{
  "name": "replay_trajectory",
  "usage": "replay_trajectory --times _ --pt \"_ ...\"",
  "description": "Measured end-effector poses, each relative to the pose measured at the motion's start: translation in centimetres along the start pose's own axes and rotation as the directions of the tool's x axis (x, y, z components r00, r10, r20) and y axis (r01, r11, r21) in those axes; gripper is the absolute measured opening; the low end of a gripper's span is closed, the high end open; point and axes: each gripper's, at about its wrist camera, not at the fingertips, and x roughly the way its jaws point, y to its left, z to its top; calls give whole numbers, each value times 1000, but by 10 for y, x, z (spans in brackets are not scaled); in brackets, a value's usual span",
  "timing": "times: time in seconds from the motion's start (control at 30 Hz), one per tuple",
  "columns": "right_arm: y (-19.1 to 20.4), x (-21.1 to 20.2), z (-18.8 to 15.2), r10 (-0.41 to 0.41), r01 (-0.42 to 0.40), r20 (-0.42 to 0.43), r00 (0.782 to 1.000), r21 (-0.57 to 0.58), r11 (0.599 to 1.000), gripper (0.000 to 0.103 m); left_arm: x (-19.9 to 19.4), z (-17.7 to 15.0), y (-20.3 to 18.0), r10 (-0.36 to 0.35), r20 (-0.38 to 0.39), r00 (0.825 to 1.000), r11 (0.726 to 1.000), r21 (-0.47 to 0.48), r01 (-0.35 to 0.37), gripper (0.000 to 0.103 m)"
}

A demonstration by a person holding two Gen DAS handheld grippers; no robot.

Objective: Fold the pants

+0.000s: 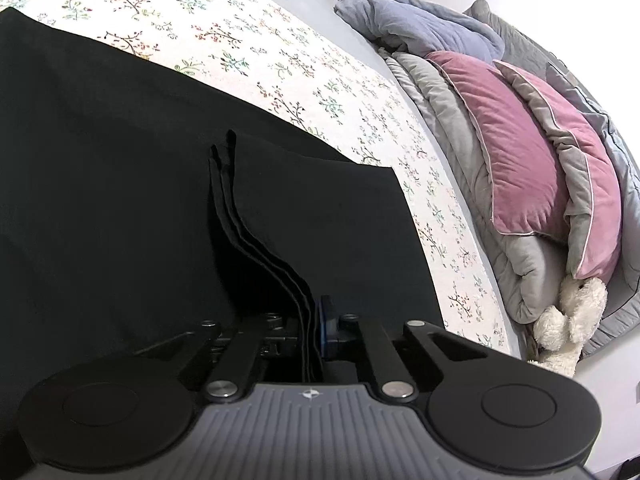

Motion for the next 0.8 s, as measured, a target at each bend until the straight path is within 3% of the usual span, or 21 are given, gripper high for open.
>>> replay_trajectory --times 0.4,0.8 --pt "-4 3 6 -22 21 34 999 32 999 0 -17 13 -12 19 77 997 996 85 -25 7" --pt "12 12 42 15 -29 102 995 131 991 0 -61 28 12 52 162 985 991 113 -71 7"
